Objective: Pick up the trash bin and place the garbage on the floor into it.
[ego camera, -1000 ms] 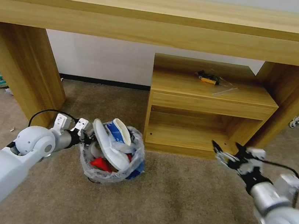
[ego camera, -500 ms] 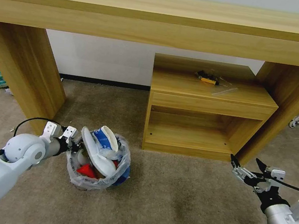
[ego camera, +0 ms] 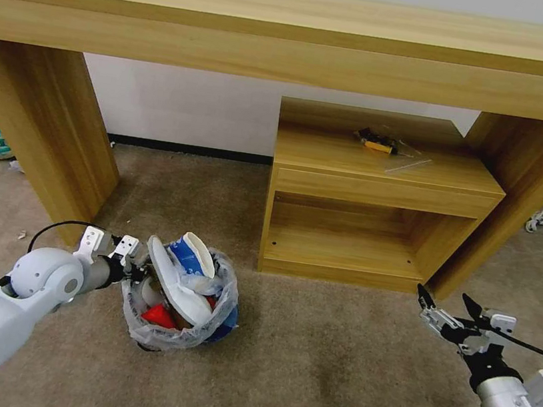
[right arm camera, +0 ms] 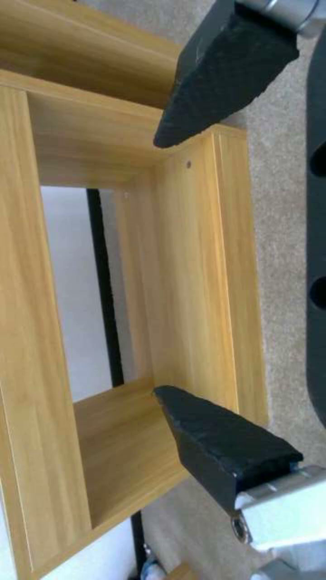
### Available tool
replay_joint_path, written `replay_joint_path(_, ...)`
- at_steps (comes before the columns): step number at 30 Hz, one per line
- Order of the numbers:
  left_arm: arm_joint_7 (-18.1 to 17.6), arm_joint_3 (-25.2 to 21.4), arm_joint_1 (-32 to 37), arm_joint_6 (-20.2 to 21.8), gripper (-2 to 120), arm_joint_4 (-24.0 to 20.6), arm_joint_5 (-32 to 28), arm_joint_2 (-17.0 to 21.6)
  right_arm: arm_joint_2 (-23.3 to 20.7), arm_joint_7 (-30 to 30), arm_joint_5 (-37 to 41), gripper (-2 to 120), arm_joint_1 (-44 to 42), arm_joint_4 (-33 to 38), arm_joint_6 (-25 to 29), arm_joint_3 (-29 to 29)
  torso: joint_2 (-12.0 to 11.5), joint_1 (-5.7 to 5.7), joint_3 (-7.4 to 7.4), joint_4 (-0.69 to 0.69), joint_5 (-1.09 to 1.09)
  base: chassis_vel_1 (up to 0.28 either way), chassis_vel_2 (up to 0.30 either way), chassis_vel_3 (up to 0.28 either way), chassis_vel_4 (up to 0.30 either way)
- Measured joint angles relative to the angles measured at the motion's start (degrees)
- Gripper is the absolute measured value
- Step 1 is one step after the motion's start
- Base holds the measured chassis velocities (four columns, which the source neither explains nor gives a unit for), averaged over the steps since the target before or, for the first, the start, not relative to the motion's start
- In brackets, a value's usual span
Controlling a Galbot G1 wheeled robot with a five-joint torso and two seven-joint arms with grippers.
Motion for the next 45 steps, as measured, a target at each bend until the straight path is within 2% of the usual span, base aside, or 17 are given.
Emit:
replay_joint_path(3, 0.2, 0.0, 0.0, 0.0, 1, 0.2, 0.0, -0.1, 0.2, 0.1, 0.0, 100, 0.0, 0.2, 0.0, -0.3, 0.0, 0.0, 0.0, 0.0, 0.0, 0.0, 0.0, 0.0, 0.0)
replay_joint_path(5, 0.8, 0.0, -0.3, 0.0, 9, 0.8, 0.0, -0.3, 0.5, 0.2, 0.0, 100, 0.0, 0.3, 0.0, -0.6, 0.0, 0.0, 0.0, -0.01, 0.0, 0.0, 0.0, 0.0, 0.0)
replay_joint_path(6, 0.8, 0.0, -0.3, 0.0, 9, 0.8, 0.0, -0.3, 0.5, 0.2, 0.0, 100, 0.0, 0.3, 0.0, -0.6, 0.0, 0.0, 0.0, -0.01, 0.0, 0.0, 0.0, 0.0, 0.0)
replay_joint_path(10, 1.8, -0.1, -0.6, -0.1, 27, 1.7, 0.1, -1.1, 0.4, 0.4, 0.0, 100, 0.2, 0.5, 0.0, -0.8, 0.0, 0.0, 0.0, 0.0, 0.01, 0.0, 0.0, 0.0, 0.0)
replay_joint_path(11, 1.8, -0.1, -0.6, -0.1, 27, 1.7, 0.1, -1.1, 0.4, 0.4, 0.0, 100, 0.2, 0.5, 0.0, -0.8, 0.0, 0.0, 0.0, 0.0, 0.01, 0.0, 0.0, 0.0, 0.0)
replay_joint_path(14, 3.4, -0.5, -0.6, -0.1, 41, 2.2, 0.1, -1.6, 0.3, 0.5, 0.1, 100, 0.1, 0.6, 0.0, -0.8, 0.0, 0.0, 0.0, 0.0, 0.0, 0.0, 0.0, 0.0, 0.0)
replay_joint_path(15, 3.4, -0.5, -0.6, -0.1, 41, 2.2, 0.1, -1.6, 0.3, 0.5, 0.1, 100, 0.1, 0.6, 0.0, -0.8, 0.0, 0.0, 0.0, 0.0, 0.0, 0.0, 0.0, 0.0, 0.0)
replay_joint_path(19, 4.2, -1.1, -0.6, -0.1, 60, 2.7, 0.2, -1.7, 0.4, 0.6, 0.1, 100, 0.1, 0.6, -0.1, -0.9, 0.0, 0.0, 0.0, 0.0, 0.0, 0.0, 0.0, 0.0, 0.0)
replay_joint_path(21, 4.3, -1.2, -0.5, -0.1, 64, 2.8, 0.3, -1.8, 0.4, 0.6, 0.0, 100, 0.1, 0.6, -0.1, -0.9, 0.0, 0.0, 0.0, -0.01, 0.0, 0.0, 0.0, 0.0, 0.0)
replay_joint_path(23, 5.2, -2.1, -0.1, -0.1, 74, 3.5, 0.9, -1.8, 0.5, 0.6, -0.1, 100, 0.1, 0.6, -0.1, -1.1, 0.0, 0.0, 0.0, -0.01, 0.0, 0.0, 0.0, 0.0, 0.0)
replay_joint_path(25, 5.4, -2.4, 0.1, -0.1, 77, 3.6, 1.0, -1.8, 0.6, 0.6, -0.1, 100, 0.1, 0.5, -0.1, -1.2, 0.0, 0.0, 0.0, 0.0, 0.0, 0.0, 0.0, 0.0, 0.0)
replay_joint_path(30, 7.5, -5.9, 1.9, 0.0, 97, 3.7, 1.1, -1.8, 0.4, 0.6, -0.1, 100, 0.2, 0.4, -0.1, -1.4, 0.0, 0.0, 0.0, 0.0, -0.01, 0.0, 0.0, 0.0, 0.0)
replay_joint_path(35, 9.4, -9.5, 4.0, 0.0, 100, 2.4, 0.1, -1.9, 0.2, 0.7, -0.3, 100, 0.5, 0.3, -0.2, -2.3, 0.0, 0.0, 0.0, 0.0, -0.01, 0.0, 0.0, 0.0, 0.0)
replay_joint_path(45, 10.5, -15.2, 7.6, 0.0, 100, -0.7, -2.5, -1.2, 0.0, 1.2, -0.5, 100, 1.4, 0.2, -0.4, -3.4, 0.0, 0.0, 0.0, 0.0, -0.01, 0.0, 0.0, 0.0, 0.0)
